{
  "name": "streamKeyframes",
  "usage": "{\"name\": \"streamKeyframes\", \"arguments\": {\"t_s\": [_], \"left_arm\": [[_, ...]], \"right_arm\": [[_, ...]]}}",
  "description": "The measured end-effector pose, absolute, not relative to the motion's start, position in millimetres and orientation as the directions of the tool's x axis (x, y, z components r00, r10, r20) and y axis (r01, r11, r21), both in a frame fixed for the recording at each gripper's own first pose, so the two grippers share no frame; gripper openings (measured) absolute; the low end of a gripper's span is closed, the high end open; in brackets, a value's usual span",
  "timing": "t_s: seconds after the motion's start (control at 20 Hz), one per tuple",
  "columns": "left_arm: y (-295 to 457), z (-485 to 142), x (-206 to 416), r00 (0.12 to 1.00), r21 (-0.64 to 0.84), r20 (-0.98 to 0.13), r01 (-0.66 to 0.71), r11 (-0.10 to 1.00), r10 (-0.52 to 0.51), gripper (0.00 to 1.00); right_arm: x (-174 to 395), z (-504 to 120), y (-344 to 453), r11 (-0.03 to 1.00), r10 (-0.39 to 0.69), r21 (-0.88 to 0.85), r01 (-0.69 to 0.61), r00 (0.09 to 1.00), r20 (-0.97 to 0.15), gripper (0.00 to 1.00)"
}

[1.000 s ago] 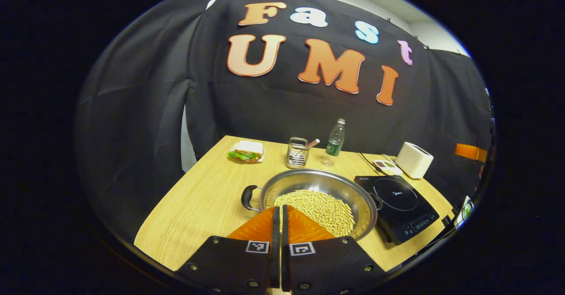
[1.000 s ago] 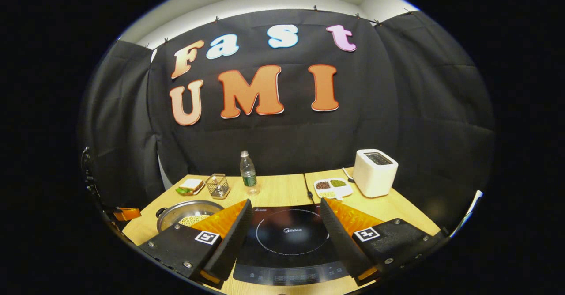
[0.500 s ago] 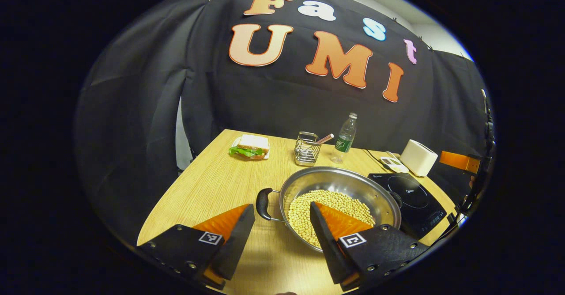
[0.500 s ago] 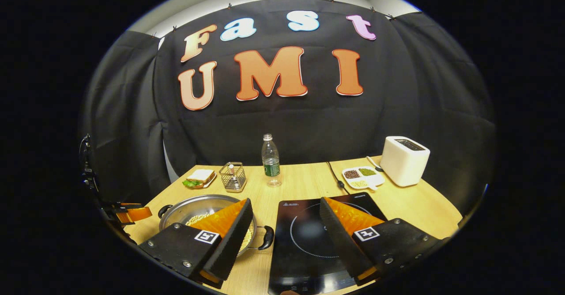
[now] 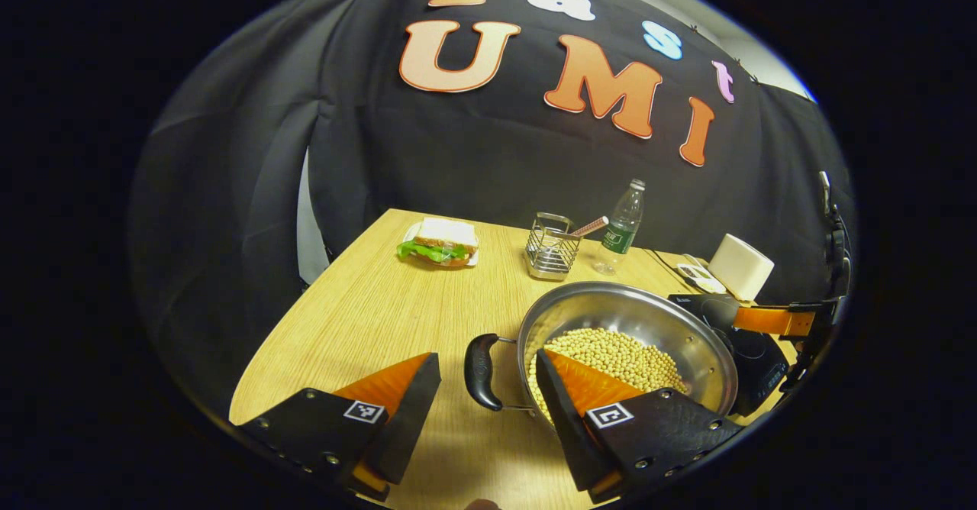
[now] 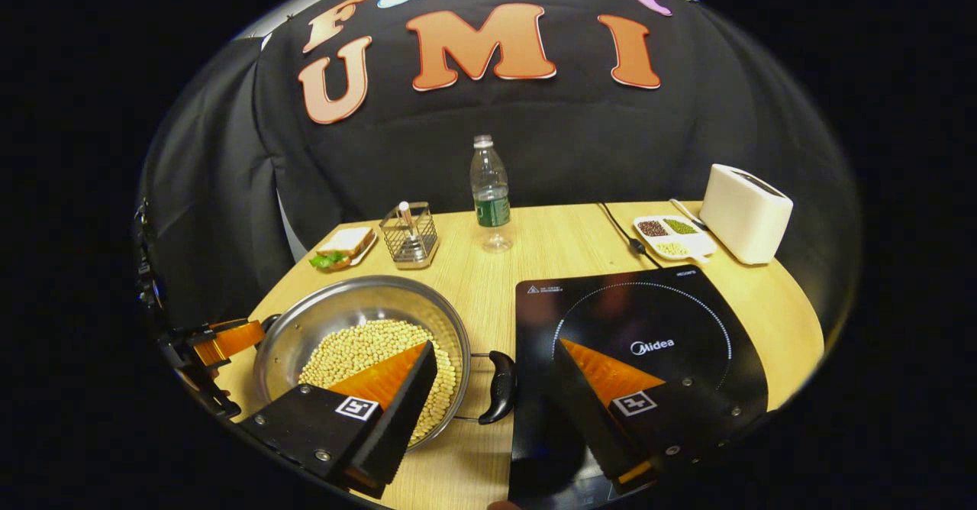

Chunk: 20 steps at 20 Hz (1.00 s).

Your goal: First push the handle of the pot to place it horizontally, then grasp the pot with both hands and set it on the induction cooktop.

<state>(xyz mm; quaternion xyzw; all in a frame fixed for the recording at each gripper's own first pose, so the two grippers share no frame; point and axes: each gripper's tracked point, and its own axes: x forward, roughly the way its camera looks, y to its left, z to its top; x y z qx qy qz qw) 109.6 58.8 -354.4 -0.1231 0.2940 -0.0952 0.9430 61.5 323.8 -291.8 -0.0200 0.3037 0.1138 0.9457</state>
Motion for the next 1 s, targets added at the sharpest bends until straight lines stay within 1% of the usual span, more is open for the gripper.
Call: {"name": "streamKeyframes", "arguments": {"t_s": [0.15,0.35,0.5,0.55,0.6,0.65,0.7,0.75,0.8,0.85,0.9,1.0], "left_arm": [[54,-368,116,0.796,-0.294,-0.546,0.109,0.949,-0.261,0.81],[47,-381,120,0.774,-0.291,-0.572,0.120,0.949,-0.274,0.81],[45,-386,122,0.763,-0.289,-0.585,0.121,0.950,-0.275,0.81],[44,-388,121,0.759,-0.291,-0.589,0.121,0.949,-0.277,0.81],[42,-390,122,0.754,-0.298,-0.593,0.123,0.947,-0.284,0.81],[34,-386,121,0.753,-0.338,-0.576,0.134,0.932,-0.317,0.80],[39,-387,123,0.753,-0.326,-0.588,0.115,0.938,-0.296,0.67],[36,-390,117,0.738,-0.301,-0.612,0.113,0.947,-0.283,0.54],[38,-388,116,0.738,-0.283,-0.623,0.099,0.954,-0.261,0.54],[35,-388,114,0.735,-0.272,-0.633,0.086,0.959,-0.245,0.51],[37,-387,113,0.733,-0.268,-0.639,0.073,0.961,-0.234,0.51],[39,-384,104,0.725,-0.283,-0.651,0.045,0.958,-0.226,0.49]], "right_arm": [[68,-312,328,0.974,0.195,0.029,-0.225,0.765,-0.614,0.96],[72,-323,337,0.969,0.214,0.042,-0.243,0.745,-0.632,0.96],[72,-330,348,0.963,0.245,0.081,-0.256,0.716,-0.654,0.94],[71,-331,346,0.964,0.239,0.071,-0.257,0.715,-0.657,0.93],[74,-331,343,0.964,0.233,0.059,-0.258,0.723,-0.651,0.89],[73,-333,339,0.966,0.220,0.044,-0.253,0.725,-0.652,0.87],[75,-333,334,0.970,0.206,0.034,-0.242,0.733,-0.649,0.79],[71,-328,334,0.969,0.213,0.048,-0.240,0.730,-0.649,0.67],[73,-329,335,0.968,0.216,0.044,-0.247,0.731,-0.647,0.59],[75,-330,334,0.970,0.212,0.048,-0.239,0.731,-0.649,0.57],[74,-329,334,0.971,0.212,0.059,-0.232,0.722,-0.659,0.52],[73,-328,335,0.964,0.240,0.077,-0.255,0.705,-0.668,0.46]]}}
